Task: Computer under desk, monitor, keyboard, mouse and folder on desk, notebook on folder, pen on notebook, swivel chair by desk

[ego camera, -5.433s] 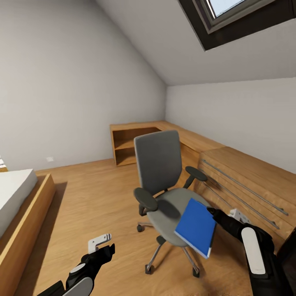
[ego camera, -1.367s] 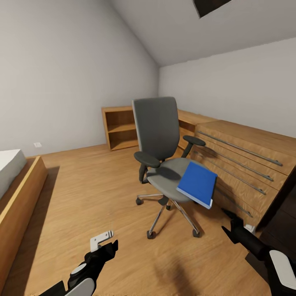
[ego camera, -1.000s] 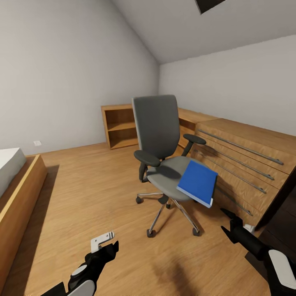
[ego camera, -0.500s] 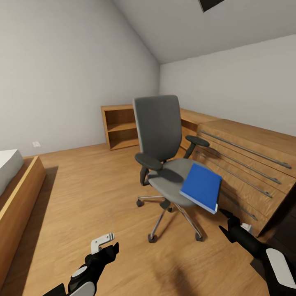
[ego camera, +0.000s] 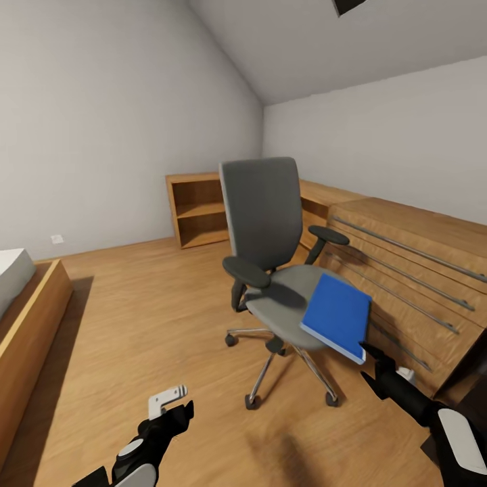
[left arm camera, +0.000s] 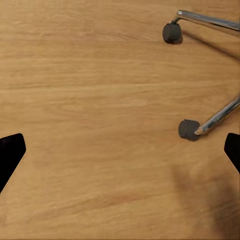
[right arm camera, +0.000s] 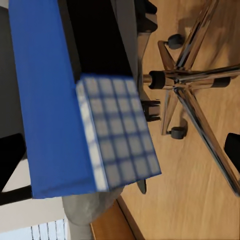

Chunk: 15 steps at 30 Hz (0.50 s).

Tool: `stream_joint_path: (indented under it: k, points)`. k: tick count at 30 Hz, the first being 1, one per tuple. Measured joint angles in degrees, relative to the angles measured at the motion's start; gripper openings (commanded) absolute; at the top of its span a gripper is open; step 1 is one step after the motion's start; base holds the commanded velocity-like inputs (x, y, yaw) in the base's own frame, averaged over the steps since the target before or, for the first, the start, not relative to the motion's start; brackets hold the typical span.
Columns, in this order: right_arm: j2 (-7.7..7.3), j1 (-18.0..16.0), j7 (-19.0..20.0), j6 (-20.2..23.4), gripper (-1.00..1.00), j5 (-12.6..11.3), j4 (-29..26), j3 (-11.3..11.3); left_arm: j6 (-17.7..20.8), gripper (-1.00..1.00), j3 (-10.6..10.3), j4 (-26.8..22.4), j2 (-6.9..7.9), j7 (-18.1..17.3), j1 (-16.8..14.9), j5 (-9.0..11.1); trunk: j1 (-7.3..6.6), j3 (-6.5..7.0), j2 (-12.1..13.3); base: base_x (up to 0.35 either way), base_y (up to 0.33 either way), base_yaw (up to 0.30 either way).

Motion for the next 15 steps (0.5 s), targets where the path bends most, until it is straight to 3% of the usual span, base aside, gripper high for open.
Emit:
stream_joint_path:
  k: [15]
  points:
    - [-0.01, 0.0, 0.0, 0.0, 1.00, 0.0, 0.0, 0.0, 0.0, 1.00, 0.0, 1.5, -0.13, -0.1, 0.0, -0.2, 0.01, 0.00, 0.0, 0.077, 0.034, 0.000]
